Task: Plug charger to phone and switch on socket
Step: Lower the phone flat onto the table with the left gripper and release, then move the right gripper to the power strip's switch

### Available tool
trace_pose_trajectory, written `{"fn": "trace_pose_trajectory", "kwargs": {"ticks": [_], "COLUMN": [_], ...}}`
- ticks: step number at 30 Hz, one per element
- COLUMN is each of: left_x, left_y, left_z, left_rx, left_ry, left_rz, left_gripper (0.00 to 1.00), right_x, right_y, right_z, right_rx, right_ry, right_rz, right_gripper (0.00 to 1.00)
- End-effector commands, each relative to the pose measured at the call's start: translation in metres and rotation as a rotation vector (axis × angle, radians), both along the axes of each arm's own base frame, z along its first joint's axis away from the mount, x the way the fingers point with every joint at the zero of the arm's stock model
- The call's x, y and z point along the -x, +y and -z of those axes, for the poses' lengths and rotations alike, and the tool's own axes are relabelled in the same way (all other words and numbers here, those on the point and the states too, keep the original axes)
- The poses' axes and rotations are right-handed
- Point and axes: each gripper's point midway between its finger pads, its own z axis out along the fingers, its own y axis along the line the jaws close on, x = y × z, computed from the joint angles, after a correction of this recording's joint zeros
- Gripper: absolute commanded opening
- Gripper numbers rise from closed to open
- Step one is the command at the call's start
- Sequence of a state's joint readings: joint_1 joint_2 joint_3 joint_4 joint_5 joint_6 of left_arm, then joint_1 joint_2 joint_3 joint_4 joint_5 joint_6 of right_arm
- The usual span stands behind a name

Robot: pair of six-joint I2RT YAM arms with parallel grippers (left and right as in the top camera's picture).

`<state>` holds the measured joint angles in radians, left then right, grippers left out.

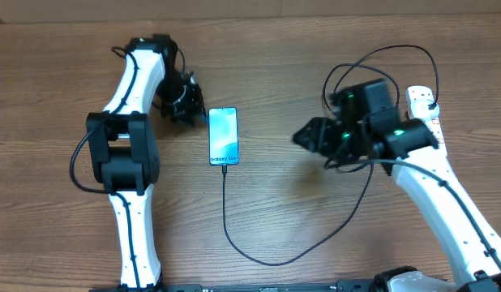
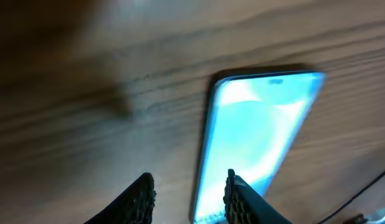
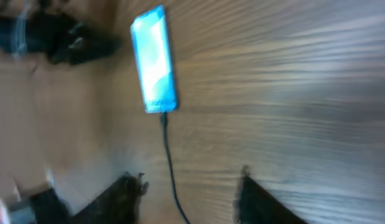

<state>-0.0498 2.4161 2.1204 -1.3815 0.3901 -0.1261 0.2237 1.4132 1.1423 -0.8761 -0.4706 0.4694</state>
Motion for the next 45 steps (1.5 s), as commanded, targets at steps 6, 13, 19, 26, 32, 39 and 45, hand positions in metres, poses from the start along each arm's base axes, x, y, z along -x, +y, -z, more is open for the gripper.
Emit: {"fn": "trace_pose_trajectory", "kwargs": {"ticks": [6,13,19,26,32,39,45], "left_x": [-0.011,0.023,0.038,0.043,0.043,0.043,0.043], "left_y": [-0.012,-0.016,-0.015,-0.013,-0.014,-0.014,-0.014], "left_z": [-0.195,-0.272,-0.288,-0.282,-0.283,-0.282,-0.282], "left_rx": [0.102,0.138,0.138,0.129,0.129,0.129,0.129], "left_ry": [-0.455,-0.619,-0.644,-0.608,-0.609,-0.609,-0.608], "left_rz": [0.0,0.015,0.016,0.013,0.013,0.014,0.014], "left_gripper": [0.39,0.45,0.91,0.99,0.99,1.0,1.0], "right_x": [-0.038,-0.054,-0.066,-0.072,-0.078,-0.085,-0.092], "right_y": [-0.092,-0.187,-0.253,-0.304,-0.332,-0.351,-0.361], "right_z": [-0.012,-0.028,-0.04,-0.011,0.021,0.061,0.077], "right_rx": [0.014,-0.035,-0.133,-0.213,-0.294,-0.39,-0.429], "right_ry": [-0.051,-0.158,-0.263,-0.232,-0.179,-0.097,-0.075], "right_rz": [0.255,0.46,0.598,0.712,0.795,0.884,0.939], "right_gripper": [0.04,0.04,0.04,0.04,0.04,0.04,0.04]}}
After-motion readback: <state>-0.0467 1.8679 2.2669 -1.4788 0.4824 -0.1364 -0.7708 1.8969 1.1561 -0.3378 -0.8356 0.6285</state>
